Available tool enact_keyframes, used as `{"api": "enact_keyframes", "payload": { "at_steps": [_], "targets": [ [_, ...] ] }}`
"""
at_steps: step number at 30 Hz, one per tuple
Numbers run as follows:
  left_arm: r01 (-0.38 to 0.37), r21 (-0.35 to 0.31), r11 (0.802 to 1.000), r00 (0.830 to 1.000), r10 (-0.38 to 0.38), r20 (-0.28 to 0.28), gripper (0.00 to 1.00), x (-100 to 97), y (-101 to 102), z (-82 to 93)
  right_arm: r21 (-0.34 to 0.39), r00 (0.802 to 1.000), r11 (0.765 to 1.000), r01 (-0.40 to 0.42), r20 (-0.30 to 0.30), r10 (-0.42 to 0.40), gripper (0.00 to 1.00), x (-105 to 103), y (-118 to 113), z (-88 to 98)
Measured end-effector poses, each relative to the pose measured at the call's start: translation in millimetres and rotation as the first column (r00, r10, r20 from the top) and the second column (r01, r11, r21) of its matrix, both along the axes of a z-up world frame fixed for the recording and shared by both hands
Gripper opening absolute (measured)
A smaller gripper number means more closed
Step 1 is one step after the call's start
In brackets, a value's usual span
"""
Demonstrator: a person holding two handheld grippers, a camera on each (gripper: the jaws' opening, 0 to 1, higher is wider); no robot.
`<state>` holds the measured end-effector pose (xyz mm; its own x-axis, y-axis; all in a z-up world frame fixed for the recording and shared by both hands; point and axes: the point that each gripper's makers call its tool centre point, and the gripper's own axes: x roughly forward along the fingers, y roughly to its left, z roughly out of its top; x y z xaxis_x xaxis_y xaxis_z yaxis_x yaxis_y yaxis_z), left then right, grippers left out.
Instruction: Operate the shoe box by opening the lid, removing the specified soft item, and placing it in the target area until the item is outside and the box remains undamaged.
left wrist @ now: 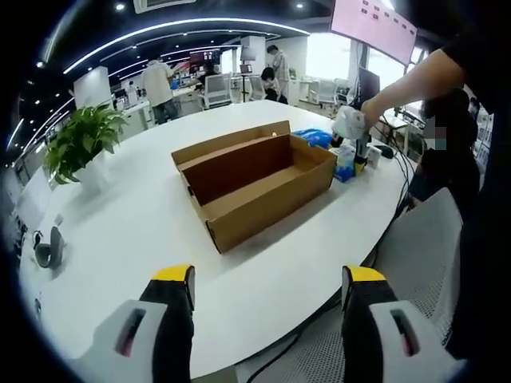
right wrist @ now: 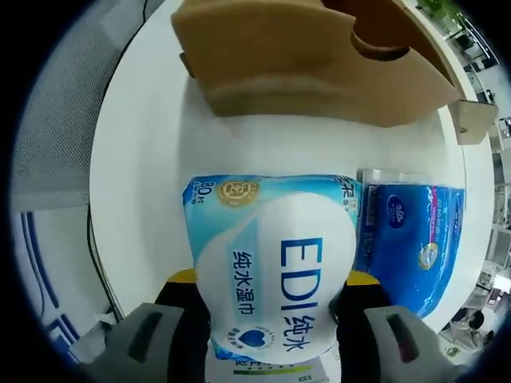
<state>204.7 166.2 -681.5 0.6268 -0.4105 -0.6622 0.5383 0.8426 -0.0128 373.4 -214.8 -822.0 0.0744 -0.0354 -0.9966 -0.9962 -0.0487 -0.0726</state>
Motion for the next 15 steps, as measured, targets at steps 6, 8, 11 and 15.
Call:
{"api": "enact_keyframes", "payload": {
  "at_steps": [6, 8, 11, 15],
  "targets": [
    [-0.004, 0.011, 1.000, 1.000, 0.004, 0.011, 0.75, -5.6, 2.3, 2.3, -0.002, 1.000, 1.000, 0.001, 0.000, -0.001, 0.62, 1.6, -1.1, -0.9],
    [0.006, 0.030, 1.000, 1.000, -0.006, 0.009, 0.75, -6.5, 3.1, 1.0, -0.007, 1.000, 1.000, -0.001, 0.001, 0.001, 0.63, 0.6, -0.8, 0.6],
    [0.007, 0.031, 0.999, 1.000, -0.008, 0.023, 0.75, -4.5, 3.0, 3.8, -0.017, 1.000, 1.000, 0.002, 0.008, -0.002, 0.63, 0.8, -0.9, 1.1],
    [0.015, 0.006, 1.000, 0.999, -0.015, 0.035, 0.71, -4.2, -1.7, 9.4, -0.041, 1.000, 0.999, 0.001, 0.023, 0.000, 0.64, 2.1, -2.5, 2.1]
  ]
}}
